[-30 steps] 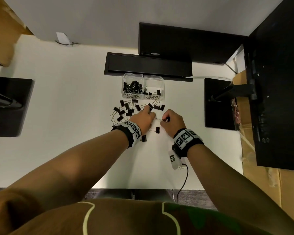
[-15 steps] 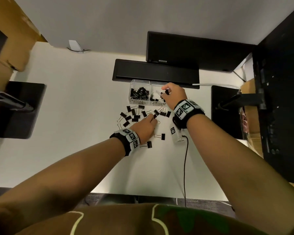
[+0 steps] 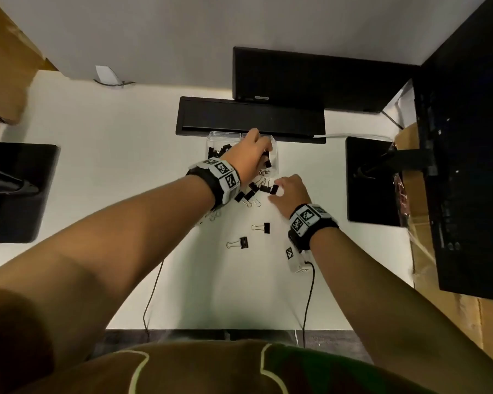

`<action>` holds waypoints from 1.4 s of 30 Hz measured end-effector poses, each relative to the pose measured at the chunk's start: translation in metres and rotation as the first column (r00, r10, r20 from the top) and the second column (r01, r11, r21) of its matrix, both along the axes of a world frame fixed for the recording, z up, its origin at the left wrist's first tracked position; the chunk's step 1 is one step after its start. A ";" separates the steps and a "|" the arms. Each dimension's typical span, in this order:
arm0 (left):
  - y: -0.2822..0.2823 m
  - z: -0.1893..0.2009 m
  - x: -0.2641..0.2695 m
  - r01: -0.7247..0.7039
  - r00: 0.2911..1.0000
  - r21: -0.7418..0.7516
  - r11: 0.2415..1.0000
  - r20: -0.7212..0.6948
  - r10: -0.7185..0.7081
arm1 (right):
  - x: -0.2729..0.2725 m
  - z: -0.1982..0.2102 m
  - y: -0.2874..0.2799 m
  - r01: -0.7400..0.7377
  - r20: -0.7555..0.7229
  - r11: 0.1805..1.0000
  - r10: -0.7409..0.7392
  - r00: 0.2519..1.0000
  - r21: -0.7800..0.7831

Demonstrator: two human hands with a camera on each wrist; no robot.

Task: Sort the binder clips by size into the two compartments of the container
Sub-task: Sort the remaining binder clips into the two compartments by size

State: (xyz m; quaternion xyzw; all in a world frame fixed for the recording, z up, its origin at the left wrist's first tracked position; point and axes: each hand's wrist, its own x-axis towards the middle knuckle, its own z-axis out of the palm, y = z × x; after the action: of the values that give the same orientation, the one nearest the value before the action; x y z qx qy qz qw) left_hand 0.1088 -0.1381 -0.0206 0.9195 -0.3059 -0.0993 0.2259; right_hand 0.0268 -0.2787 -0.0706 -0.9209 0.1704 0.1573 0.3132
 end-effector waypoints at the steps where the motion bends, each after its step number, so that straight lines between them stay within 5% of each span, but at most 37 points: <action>1: -0.004 -0.003 0.005 0.017 1.000 0.027 1.000 -0.002 -0.016 | -0.002 -0.002 0.001 -0.015 0.004 1.000 0.015 1.000 -0.017; 10: -0.010 -0.025 0.015 0.079 0.994 0.154 0.985 -0.086 -0.066 | -0.016 -0.003 -0.001 0.015 0.052 1.000 -0.015 0.999 0.013; 18: 0.017 -0.024 -0.048 0.102 0.995 0.004 0.995 0.002 -0.102 | -0.045 0.000 -0.002 0.212 0.053 0.941 -0.234 0.971 0.263; 23: 0.043 -0.032 -0.097 0.220 0.944 0.165 0.961 -0.282 -0.168 | -0.069 -0.003 0.016 0.075 0.079 0.978 -0.092 0.993 0.193; 29: 0.056 -0.043 -0.116 0.335 0.911 0.314 0.888 -0.349 -0.220 | -0.084 -0.011 0.027 -0.134 0.078 0.990 0.132 0.988 0.032; 35: 0.059 -0.046 -0.115 0.237 0.951 0.271 0.933 -0.261 -0.166 | -0.084 -0.009 0.028 -0.153 0.070 0.988 0.154 0.986 -0.020; 42: 0.049 -0.039 -0.083 -0.089 0.973 0.157 0.984 -0.199 0.120 | -0.076 -0.006 0.026 -0.159 0.038 0.987 0.159 0.987 -0.011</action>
State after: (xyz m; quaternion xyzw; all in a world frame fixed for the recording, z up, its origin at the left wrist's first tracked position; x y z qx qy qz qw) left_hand 0.0255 -0.0895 -0.0593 0.9330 -0.2237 -0.2052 0.1933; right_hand -0.0496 -0.2523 -0.0768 -0.9357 0.0909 0.1634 0.2991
